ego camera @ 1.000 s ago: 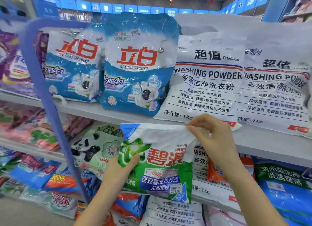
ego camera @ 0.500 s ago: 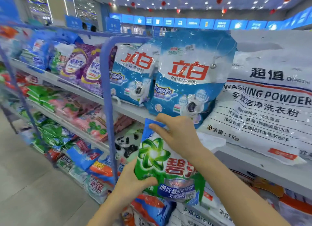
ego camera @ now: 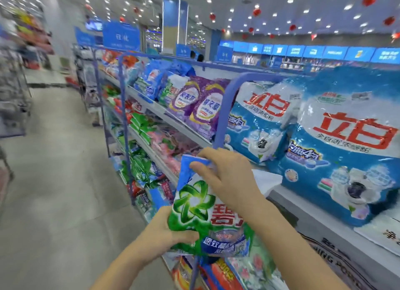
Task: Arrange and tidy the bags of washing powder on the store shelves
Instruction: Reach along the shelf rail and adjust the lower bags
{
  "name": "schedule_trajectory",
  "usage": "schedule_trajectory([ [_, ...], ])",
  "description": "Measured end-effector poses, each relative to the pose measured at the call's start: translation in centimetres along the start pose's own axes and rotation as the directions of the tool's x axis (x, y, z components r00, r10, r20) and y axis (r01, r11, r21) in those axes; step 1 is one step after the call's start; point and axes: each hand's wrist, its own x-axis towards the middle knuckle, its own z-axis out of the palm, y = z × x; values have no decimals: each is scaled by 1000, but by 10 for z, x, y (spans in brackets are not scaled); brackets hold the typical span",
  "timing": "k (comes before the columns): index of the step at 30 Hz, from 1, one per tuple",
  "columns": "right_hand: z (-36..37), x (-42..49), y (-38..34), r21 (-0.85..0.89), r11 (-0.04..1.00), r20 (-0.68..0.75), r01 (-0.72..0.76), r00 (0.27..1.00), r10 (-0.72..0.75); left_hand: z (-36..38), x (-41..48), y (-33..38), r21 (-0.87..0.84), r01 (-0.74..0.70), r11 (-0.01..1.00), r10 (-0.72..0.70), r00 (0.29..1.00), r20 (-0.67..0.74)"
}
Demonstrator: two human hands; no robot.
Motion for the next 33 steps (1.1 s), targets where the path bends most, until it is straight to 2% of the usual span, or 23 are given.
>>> schedule_trajectory([
  [1,8,3,0,74,997,-6,-35,999,36,-16,2,-3,-28,19,999,-20,998,-64],
  [3,25,6,4,182,977,-139,-113,981,139,-48,7,-4,-84,-25,996,11,985,-170],
  [5,47,10,10,243,941,-248,-235,923,295,-83,12,2,-130,-113,985,81,970,-228],
  [6,61,16,13,304,900,-231,-313,892,388,-100,16,6,-157,-151,976,108,961,-254],
  [7,78,24,16,387,835,-156,-392,864,479,-121,22,7,-177,-181,967,128,953,-275],
  [9,117,49,18,620,586,92,-522,789,607,-164,35,10,-188,-212,959,161,954,-254],
  [10,137,63,20,709,445,187,-547,754,630,-183,42,12,-181,-214,960,173,961,-217],
  [11,158,77,21,750,374,213,-545,735,644,-203,50,15,-166,-212,963,183,967,-177],
  [13,194,103,20,742,451,106,-496,751,652,-240,64,19,-144,-193,971,175,976,-129],
  [17,238,152,7,676,634,-151,-377,770,619,-313,102,18,-223,-98,970,90,995,-48],
  [20,260,185,7,583,723,-198,-370,798,569,-357,138,16,-253,-22,967,30,999,26],
  [23,284,210,20,546,744,-230,-384,786,574,-385,178,12,-280,-15,960,29,999,44],
  [25,297,221,33,543,725,-227,-424,757,613,-395,206,11,-303,-44,952,59,997,42],
  [26,302,226,41,583,682,-200,-441,736,647,-398,220,12,-311,-56,949,73,996,42],
  [28,313,236,57,693,524,-57,-494,688,724,-404,250,15,-320,-82,944,105,993,55],
  [30,322,244,75,705,383,127,-597,637,760,-411,284,18,-331,-89,940,118,990,71],
  [31,328,248,85,680,369,177,-634,630,756,-416,302,20,-337,-91,937,121,990,68],
  [33,338,256,104,614,408,225,-675,646,730,-424,340,25,-339,-92,936,115,992,49],
])
